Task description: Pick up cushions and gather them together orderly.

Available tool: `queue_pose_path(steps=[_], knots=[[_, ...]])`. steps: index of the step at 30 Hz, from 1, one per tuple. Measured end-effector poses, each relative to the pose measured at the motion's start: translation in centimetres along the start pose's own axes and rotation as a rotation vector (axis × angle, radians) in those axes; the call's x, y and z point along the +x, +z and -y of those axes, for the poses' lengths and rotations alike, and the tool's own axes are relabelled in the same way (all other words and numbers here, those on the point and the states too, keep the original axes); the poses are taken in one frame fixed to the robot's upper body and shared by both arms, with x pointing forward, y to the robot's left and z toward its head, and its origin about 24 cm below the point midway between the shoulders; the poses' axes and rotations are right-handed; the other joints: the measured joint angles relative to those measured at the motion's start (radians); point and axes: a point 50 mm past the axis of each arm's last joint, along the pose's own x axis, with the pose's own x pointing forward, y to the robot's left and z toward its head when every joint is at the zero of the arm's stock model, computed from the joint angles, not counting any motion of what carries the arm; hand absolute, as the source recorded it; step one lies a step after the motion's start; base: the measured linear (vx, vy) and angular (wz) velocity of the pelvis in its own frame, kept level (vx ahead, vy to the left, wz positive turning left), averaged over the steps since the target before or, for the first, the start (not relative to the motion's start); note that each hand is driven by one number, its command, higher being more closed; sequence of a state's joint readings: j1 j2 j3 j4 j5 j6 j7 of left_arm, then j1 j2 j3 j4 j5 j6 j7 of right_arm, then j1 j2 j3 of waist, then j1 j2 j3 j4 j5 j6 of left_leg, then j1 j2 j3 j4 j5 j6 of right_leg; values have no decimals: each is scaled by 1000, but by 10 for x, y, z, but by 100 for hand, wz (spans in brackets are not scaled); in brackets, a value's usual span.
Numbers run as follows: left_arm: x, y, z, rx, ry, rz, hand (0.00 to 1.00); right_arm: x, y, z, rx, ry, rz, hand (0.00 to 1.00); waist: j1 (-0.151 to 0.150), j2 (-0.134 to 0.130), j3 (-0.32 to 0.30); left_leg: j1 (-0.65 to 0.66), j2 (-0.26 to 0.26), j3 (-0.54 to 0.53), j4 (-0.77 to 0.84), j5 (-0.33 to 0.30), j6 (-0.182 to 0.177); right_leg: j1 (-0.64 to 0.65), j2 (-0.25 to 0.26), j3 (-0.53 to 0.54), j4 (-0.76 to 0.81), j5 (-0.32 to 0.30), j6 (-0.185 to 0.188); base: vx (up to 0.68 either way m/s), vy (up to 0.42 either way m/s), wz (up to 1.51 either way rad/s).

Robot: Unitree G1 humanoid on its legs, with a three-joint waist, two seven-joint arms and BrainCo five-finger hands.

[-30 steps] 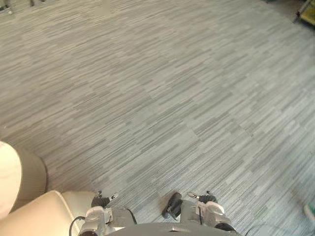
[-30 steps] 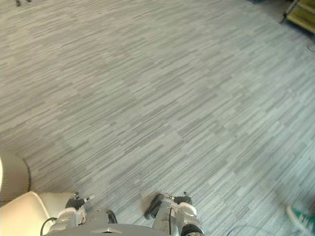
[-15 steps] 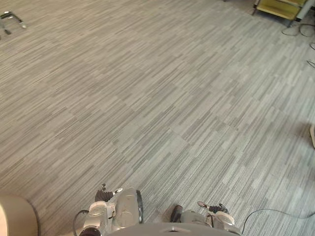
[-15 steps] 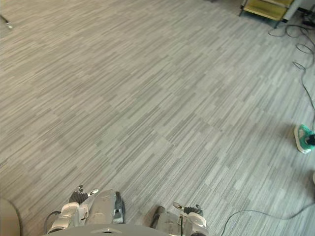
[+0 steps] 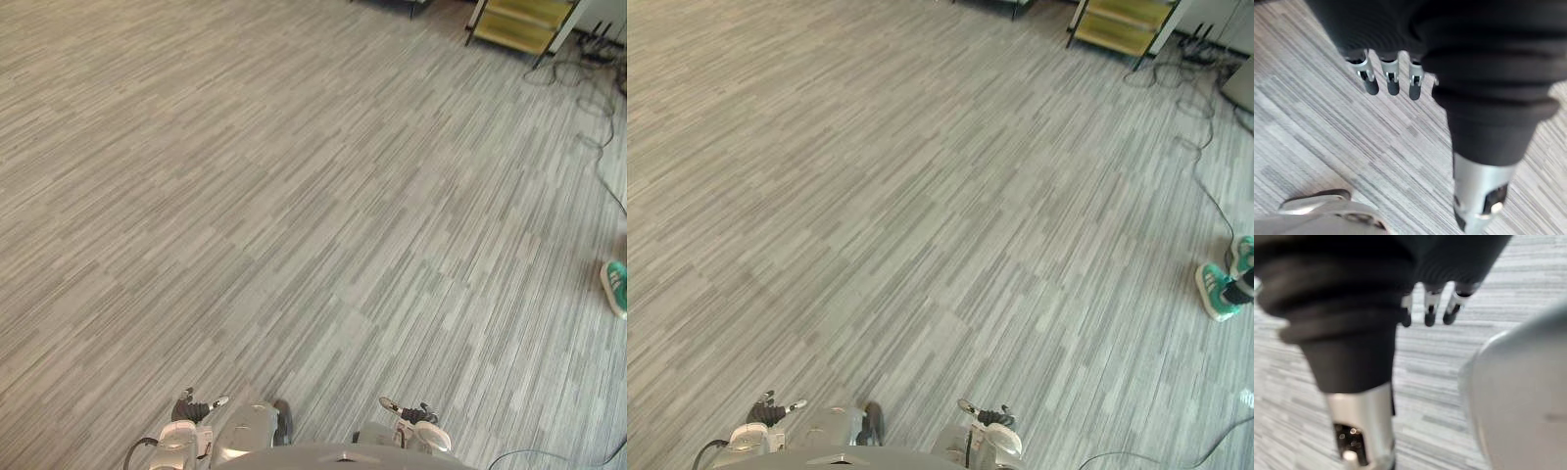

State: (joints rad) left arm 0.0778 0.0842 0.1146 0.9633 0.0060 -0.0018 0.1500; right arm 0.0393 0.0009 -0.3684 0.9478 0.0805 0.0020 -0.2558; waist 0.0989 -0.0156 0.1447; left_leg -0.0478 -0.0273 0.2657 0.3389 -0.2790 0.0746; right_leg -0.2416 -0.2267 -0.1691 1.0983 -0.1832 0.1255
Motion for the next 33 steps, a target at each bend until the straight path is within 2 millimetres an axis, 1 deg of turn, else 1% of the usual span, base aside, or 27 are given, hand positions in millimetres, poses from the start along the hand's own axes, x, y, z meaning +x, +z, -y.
queue_pose_path(steps=[2,3,4,5,6,7,8,10,11,12,13,14,15,17,18,19,20,21,23,24,25,26,29,30,31,32,33], knots=[[1,8,5,-6,-12,22,0,1,5,3,16,2,18,0,-23,10,4,69,10,-15,-46,0,-1,-42,-19,-104,-9,-47,-51,381,-71,11],[1,14,13,-8,-34,36,0,1,6,6,27,-4,21,0,-25,15,13,118,24,-16,-78,2,-3,-57,-21,-151,-58,-83,-72,378,-102,4],[0,16,23,-8,-60,42,0,2,7,9,32,-13,23,0,-32,37,23,154,43,-14,-105,3,-5,-75,-17,-195,-133,-106,-85,301,-97,-4],[-1,16,27,-5,-72,43,0,2,8,10,33,-15,25,0,-36,42,24,170,53,-13,-115,3,-6,-82,-11,-212,-179,-111,-91,296,-115,-9],[-1,16,32,5,-87,44,0,3,10,9,32,-8,37,0,-49,44,25,191,73,-12,-127,6,-10,-108,1,-230,-297,-108,-94,300,-130,-7],[-2,15,33,13,-93,44,0,3,12,7,33,-1,41,0,-52,43,25,202,82,-11,-135,7,-12,-121,11,-227,-359,-97,-95,310,-147,-5],[-2,16,37,31,-108,49,0,3,13,5,37,5,44,0,-62,38,26,218,96,-13,-148,8,-15,-148,28,-215,-489,-52,-92,334,-193,2],[-2,18,42,51,-125,54,0,3,15,4,37,8,47,0,-73,29,29,262,118,-21,-175,6,-59,-171,59,-163,-749,90,-84,455,-301,14],[-3,18,43,54,-127,56,0,3,13,4,36,7,43,0,-75,20,30,278,114,-24,-184,4,-77,-163,61,-151,-813,129,-84,517,-357,15],[-1,19,36,69,-112,66,0,3,11,4,28,10,31,0,-81,-18,36,329,102,-50,-194,-15,-120,-149,58,-116,-878,297,-107,445,-301,6],[-1,18,36,68,-111,59,0,4,12,5,26,7,34,0,-81,-7,39,345,114,-58,-194,-20,-129,-153,63,-116,-850,345,-126,427,-290,-12],[-1,15,40,63,-118,43,0,6,17,8,18,1,47,0,-78,24,39,352,139,-65,-189,-21,-131,-171,82,-118,-798,301,-128,372,-269,-30],[-2,10,44,62,-130,21,0,8,21,15,0,-14,53,0,-80,54,30,341,171,-81,-154,-7,-153,-190,107,-122,-748,246,-140,363,-263,-42],[-4,4,47,45,-129,-1,0,10,21,23,12,-40,43,0,-84,94,28,277,230,-134,32,34,-178,-183,164,-126,-697,168,-150,500,-332,-40],[-3,4,46,34,-122,-2,0,9,20,23,16,-42,40,0,-89,100,29,224,255,-169,181,91,-180,-156,192,-129,-695,138,-161,513,-306,-31],[-3,5,44,27,-118,-2,0,9,18,23,14,-41,37,0,-91,103,31,188,266,-191,267,142,-182,-136,205,-128,-700,124,-168,403,-213,-28],[-3,5,43,14,-111,1,0,8,15,24,2,-40,32,0,-93,108,36,117,287,-233,443,227,-201,-88,234,-121,-715,101,-180,395,-151,-21],[-3,5,42,9,-108,0,0,8,14,25,-3,-41,30,0,-93,107,40,82,292,-245,533,228,-198,-62,246,-118,-725,90,-185,383,-123,-35],[-2,12,36,-27,-92,29,0,7,9,24,-19,-36,20,0,-71,104,45,-45,307,-225,814,198,-187,45,287,-77,-766,59,-213,428,-100,-56],[-2,14,35,-32,-88,39,0,6,6,24,-23,-33,13,0,-61,87,53,-92,304,-200,866,175,-171,96,293,-61,-788,49,-223,394,-64,-48],[-2,15,35,-34,-86,47,0,6,5,23,-23,-32,10,0,-59,85,53,-111,301,-188,875,162,-163,120,294,-54,-802,45,-223,369,-31,-44],[-2,20,35,-40,-87,69,0,5,4,20,-21,-25,7,0,-52,85,53,-185,295,-151,867,137,-146,180,295,-28,-838,32,-218,286,-8,-34],[-3,26,35,-46,-87,95,0,4,4,13,-35,1,9,0,-42,87,52,-285,284,-108,796,107,-131,252,295,8,-900,24,-211,338,36,-35],[-3,29,35,-51,-87,113,0,4,6,11,-36,2,13,0,-34,86,53,-323,272,-72,660,78,-127,304,292,31,-948,26,-200,430,133,-39],[-3,30,36,-49,-90,119,0,5,6,10,-33,1,8,0,-28,83,53,-325,246,-56,500,74,-130,328,281,46,-966,36,-179,520,171,-44],[-3,31,37,-46,-92,121,0,5,6,10,-31,2,4,0,-24,81,53,-320,229,-50,397,77,-132,339,274,56,-973,34,-175,371,155,-47],[-3,32,38,-43,-95,125,0,6,7,9,-31,2,-2,0,-17,78,55,-312,196,-47,209,98,-140,360,259,75,-991,27,-163,295,132,-39]])
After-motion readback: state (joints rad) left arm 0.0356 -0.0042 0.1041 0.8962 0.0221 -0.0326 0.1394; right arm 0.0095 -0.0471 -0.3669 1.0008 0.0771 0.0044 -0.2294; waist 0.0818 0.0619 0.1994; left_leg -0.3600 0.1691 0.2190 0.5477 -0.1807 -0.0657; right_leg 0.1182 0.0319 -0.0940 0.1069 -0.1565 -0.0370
